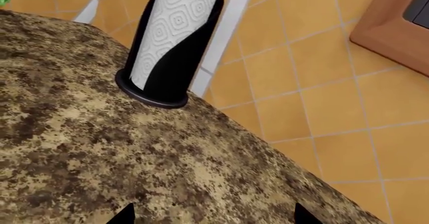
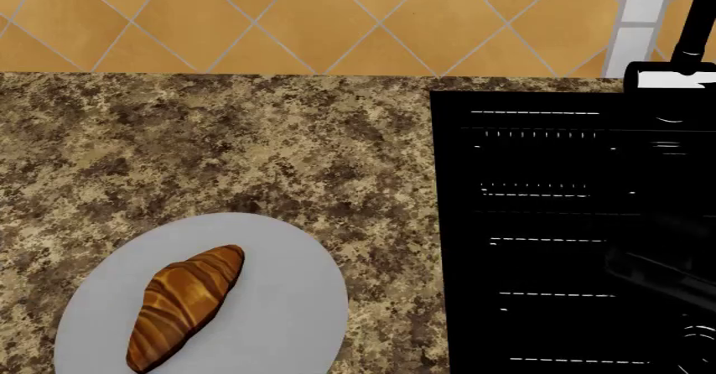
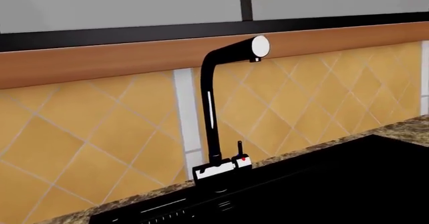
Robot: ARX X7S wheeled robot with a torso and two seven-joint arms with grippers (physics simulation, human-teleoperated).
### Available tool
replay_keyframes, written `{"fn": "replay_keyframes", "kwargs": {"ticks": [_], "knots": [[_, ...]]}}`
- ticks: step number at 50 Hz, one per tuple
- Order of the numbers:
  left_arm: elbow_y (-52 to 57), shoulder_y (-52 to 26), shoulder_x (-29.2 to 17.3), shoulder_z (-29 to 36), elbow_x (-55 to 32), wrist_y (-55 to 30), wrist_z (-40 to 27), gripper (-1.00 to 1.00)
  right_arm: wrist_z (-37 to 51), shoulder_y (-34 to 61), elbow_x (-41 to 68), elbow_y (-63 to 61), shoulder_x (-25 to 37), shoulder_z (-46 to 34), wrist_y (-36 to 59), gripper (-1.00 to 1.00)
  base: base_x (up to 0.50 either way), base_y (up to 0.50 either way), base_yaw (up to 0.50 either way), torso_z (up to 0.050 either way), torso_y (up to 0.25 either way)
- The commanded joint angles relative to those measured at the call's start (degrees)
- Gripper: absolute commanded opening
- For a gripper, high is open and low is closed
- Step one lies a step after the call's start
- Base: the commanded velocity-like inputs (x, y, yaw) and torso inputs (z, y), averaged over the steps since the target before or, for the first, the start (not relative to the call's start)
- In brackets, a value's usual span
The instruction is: Place the pastries on the plates.
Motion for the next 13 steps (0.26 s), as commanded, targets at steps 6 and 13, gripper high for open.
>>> {"fn": "replay_keyframes", "kwargs": {"ticks": [6,13], "knots": [[-2.1,-1.5,0.9,0.3,3.3,0.0,3.7,1.0,-2.9,-0.4,-0.8,-1.9,-0.6,1.3,-1.0,1.0,0.0,0.0,0.0,0.0,0.0],[-0.1,-3.3,0.0,3.6,6.9,-1.8,6.0,1.0,-6.2,-0.1,-1.0,-2.6,-0.4,0.0,-1.3,1.0,0.0,0.0,0.0,0.0,0.0]]}}
